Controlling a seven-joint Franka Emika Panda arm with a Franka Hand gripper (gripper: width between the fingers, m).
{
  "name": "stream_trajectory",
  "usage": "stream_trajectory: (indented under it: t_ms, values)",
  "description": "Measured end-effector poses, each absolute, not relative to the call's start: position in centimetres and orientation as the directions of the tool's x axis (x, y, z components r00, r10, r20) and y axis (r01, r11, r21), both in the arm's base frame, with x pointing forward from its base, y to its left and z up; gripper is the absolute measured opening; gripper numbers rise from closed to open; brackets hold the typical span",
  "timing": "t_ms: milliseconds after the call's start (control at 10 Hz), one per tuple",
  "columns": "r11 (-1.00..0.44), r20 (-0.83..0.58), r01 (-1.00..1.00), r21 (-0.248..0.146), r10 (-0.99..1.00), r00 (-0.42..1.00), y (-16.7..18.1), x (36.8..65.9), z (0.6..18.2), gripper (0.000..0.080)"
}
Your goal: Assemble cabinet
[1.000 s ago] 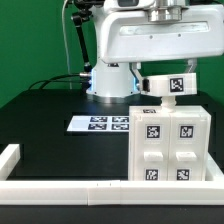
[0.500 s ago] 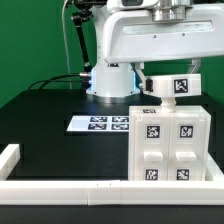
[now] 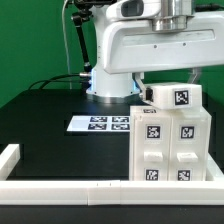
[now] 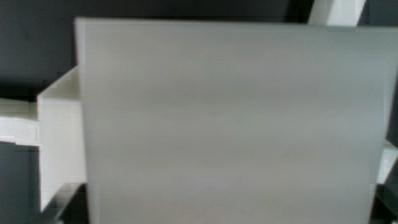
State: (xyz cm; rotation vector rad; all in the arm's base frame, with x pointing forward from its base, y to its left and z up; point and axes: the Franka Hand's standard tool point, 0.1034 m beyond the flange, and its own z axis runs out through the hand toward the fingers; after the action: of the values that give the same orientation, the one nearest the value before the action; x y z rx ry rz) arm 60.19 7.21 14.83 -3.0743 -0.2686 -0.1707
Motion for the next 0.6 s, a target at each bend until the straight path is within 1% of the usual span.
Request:
stream_trajectory:
  t_ms: [200, 500, 600]
  values:
    - [-0.983, 0.169, 0.178, -0.036, 0.169, 0.971, 7.44, 60.58, 14.87, 0.0563]
    - [-0.983, 0.181, 0.179, -0.035, 0.17, 0.969, 7.48, 60.63, 14.87, 0.0563]
    - [-0.983, 0.181, 0.179, -0.035, 0.17, 0.969, 7.48, 60.62, 14.84, 0.0662]
